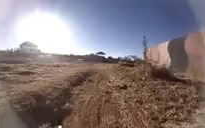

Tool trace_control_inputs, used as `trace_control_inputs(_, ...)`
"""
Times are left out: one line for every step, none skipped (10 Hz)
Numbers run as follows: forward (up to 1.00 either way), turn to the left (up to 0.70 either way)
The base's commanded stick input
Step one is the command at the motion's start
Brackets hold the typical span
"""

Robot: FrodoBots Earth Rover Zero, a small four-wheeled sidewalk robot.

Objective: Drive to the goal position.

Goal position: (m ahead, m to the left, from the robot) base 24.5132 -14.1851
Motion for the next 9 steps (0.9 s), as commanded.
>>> trace_control_inputs(0.50,0.00)
trace_control_inputs(0.50,0.00)
trace_control_inputs(0.50,0.00)
trace_control_inputs(0.50,0.00)
trace_control_inputs(0.50,0.00)
trace_control_inputs(0.50,0.00)
trace_control_inputs(0.50,0.00)
trace_control_inputs(0.50,0.00)
trace_control_inputs(0.50,0.00)
